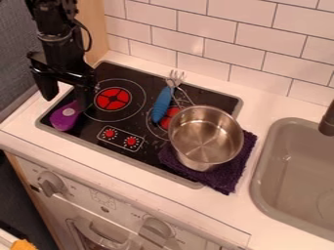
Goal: Move the silver pot to the left burner
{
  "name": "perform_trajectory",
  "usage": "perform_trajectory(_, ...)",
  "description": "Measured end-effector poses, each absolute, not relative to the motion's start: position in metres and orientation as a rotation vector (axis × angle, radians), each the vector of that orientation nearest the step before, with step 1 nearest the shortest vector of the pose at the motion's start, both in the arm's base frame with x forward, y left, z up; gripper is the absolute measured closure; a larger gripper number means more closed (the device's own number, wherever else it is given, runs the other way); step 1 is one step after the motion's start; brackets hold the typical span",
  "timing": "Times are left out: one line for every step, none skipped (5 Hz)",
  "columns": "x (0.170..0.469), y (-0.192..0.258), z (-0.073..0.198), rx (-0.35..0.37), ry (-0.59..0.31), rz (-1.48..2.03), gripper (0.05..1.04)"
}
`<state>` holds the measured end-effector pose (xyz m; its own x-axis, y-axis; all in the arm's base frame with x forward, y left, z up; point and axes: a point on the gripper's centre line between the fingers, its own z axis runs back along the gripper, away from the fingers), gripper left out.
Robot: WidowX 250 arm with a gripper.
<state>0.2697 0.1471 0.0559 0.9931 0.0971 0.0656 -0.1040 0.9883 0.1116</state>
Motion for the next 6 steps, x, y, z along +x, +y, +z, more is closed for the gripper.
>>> perform_trajectory(0.267, 0.146, 0.048, 0.104, -0.033, 0.103, 0.083)
perform_trajectory(0.267, 0.132, 0.044, 0.093, -0.023, 0.076, 0.083)
perform_trajectory(0.27, 0.106, 0.059, 0.079, -0.076, 0.026, 0.083)
perform_trajectory(0.273, 0.059, 0.08, 0.042, -0.159, -0.09, 0.083)
perform_trajectory(0.277, 0.011, 0.082, 0.025, -0.187, -0.298, 0.083)
perform_trajectory(0.275, -0.039, 0.073, 0.039, -0.165, -0.48, 0.083)
